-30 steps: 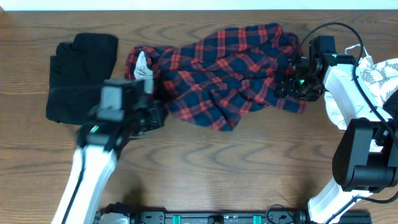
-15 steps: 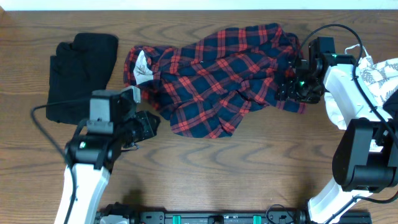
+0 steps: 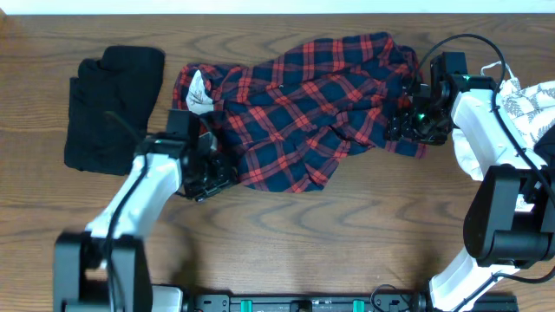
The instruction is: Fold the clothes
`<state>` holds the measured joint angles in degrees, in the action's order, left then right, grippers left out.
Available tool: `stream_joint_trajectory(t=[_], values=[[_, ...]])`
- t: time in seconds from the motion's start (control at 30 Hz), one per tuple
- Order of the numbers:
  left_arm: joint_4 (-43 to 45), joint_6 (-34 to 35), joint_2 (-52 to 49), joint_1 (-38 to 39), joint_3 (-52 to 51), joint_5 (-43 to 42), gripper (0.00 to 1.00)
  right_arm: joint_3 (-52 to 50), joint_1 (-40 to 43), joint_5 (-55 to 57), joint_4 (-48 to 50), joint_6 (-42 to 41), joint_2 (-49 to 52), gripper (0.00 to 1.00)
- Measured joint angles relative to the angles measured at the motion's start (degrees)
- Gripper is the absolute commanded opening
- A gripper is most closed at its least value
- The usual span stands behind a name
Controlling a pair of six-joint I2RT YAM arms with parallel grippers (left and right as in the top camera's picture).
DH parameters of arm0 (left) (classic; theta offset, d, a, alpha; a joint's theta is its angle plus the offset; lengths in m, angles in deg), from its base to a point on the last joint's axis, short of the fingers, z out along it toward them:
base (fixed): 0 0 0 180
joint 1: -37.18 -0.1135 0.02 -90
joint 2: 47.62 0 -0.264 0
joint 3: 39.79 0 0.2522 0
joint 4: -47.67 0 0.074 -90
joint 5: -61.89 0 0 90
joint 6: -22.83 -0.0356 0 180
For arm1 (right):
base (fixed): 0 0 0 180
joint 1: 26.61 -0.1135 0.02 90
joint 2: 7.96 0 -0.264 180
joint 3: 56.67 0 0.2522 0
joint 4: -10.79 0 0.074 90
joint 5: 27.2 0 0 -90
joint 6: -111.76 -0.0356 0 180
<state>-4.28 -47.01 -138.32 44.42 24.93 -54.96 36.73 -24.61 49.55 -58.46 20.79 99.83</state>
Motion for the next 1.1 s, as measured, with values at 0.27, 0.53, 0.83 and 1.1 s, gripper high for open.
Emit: stream_joint_trajectory(t=[0.27, 0.53, 0.83, 1.1], values=[[8.5, -2.2, -6.9, 3.7, 0.0, -1.8, 0.6, 0.0, 0.0, 0.0, 0.0, 0.0, 0.0, 0.74], [16.5, -2.6, -7.5, 5.4, 0.0, -2.4, 0.57, 0.0, 0.0, 0.0, 0.0, 0.0, 0.0, 0.73], [17.0, -3.3, -7.5, 5.4, 0.0, -5.6, 0.06, -0.1, 0.0, 0.7, 7.6, 0.8, 0.1, 0.37], [18.2, -3.5, -7.5, 5.4, 0.0, -10.4, 0.06, -0.1, -0.1, 0.9, 13.6, 0.4, 2.6, 0.34]])
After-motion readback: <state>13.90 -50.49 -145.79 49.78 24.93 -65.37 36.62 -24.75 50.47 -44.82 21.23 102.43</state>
